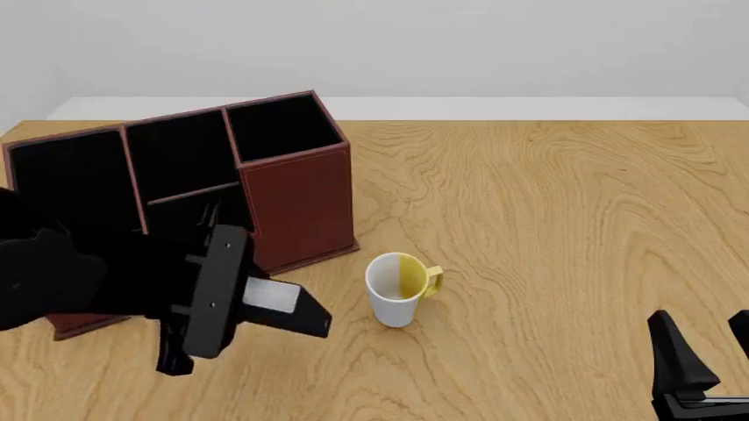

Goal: Pick up the book and place it in the front compartment of the caddy.

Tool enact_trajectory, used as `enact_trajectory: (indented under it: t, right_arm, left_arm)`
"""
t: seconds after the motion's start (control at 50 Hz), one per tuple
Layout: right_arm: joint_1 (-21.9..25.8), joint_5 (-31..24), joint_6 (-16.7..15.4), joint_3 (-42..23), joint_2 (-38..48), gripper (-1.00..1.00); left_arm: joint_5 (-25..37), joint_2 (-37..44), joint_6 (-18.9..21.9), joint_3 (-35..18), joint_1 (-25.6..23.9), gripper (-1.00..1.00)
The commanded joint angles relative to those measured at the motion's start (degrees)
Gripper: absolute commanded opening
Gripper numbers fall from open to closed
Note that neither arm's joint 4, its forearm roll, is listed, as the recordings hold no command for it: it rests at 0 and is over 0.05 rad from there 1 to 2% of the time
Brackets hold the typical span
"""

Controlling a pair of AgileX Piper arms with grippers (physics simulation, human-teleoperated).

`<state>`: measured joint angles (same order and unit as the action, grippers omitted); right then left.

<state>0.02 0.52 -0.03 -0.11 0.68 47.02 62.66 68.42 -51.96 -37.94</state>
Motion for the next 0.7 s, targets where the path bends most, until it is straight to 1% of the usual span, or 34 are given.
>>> enact_trajectory:
  t: [0.02,0.1,0.16,0.18,0.2,0.26,0.28,0.3,0.32,0.34,0.36,0.38,0.4,0.44,0.46,0.48,0.56,0.58,0.6,0.7]
  right_arm:
    - [0.00,0.00,-0.01,0.00,0.00,1.00]
    - [-0.01,0.00,0.00,0.00,-0.01,1.00]
    - [-0.01,0.00,-0.01,0.00,-0.01,1.00]
    - [0.00,0.00,-0.01,0.00,0.00,1.00]
    - [-0.01,0.00,0.01,0.00,0.00,1.00]
    - [0.01,0.00,0.00,0.00,-0.01,1.00]
    - [-0.01,-0.01,0.00,0.00,-0.01,1.00]
    - [-0.01,0.00,0.00,0.00,-0.01,1.00]
    - [-0.02,0.00,-0.02,0.00,0.00,1.00]
    - [-0.01,0.00,-0.01,0.00,-0.02,1.00]
    - [-0.02,0.00,0.00,0.00,-0.01,1.00]
    - [-0.03,0.00,0.00,0.00,-0.01,1.00]
    - [-0.01,0.00,-0.02,0.00,-0.01,1.00]
    - [-0.02,-0.01,0.00,0.00,-0.02,1.00]
    - [-0.01,0.00,0.01,0.00,-0.01,1.00]
    - [-0.01,0.00,0.00,0.00,-0.01,1.00]
    - [-0.02,-0.01,0.01,0.00,-0.02,1.00]
    - [-0.01,-0.01,-0.01,0.00,-0.03,1.00]
    - [-0.02,-0.01,0.00,0.00,-0.02,1.00]
    - [-0.02,0.00,0.00,0.00,0.01,1.00]
  left_arm:
    - [2.79,-1.36,-0.99,-3.34,-0.75,-1.00]
    - [3.50,-1.89,-0.87,-3.55,-0.65,-1.00]
    - [3.96,-2.80,1.06,-2.32,-0.12,-1.00]
    - [3.73,-3.69,1.26,-1.87,-0.74,-1.00]
    - [3.87,-3.99,0.66,-2.20,-1.38,-1.00]
    - [4.23,-3.70,0.88,-2.30,-0.81,-1.00]
    - [4.17,-3.99,0.33,-2.03,-0.84,-1.00]
    - [3.96,-4.24,2.86,-1.49,0.14,-1.00]
    - [3.60,-3.62,4.18,-1.63,1.67,-1.00]
    - [4.24,-3.94,4.41,-1.79,1.53,-1.00]
    - [5.43,-5.92,5.13,-0.86,0.20,-1.00]
    - [5.74,-5.60,5.18,-1.47,0.83,-1.00]
    - [7.02,-6.52,4.84,-2.05,-0.21,-1.00]
    - [6.61,-6.07,6.28,-2.08,1.28,-1.00]
    - [4.96,-6.02,9.13,-1.17,3.38,-1.00]
    - [5.95,-5.79,7.90,-2.28,2.81,-1.00]
    - [7.94,-6.29,8.06,-4.37,2.75,-1.00]
    - [8.12,-6.40,8.64,-4.57,3.18,-1.00]
    - [7.42,-5.99,10.13,-4.51,4.76,-1.00]
    - [7.97,-5.70,13.61,-6.35,8.08,-1.00]
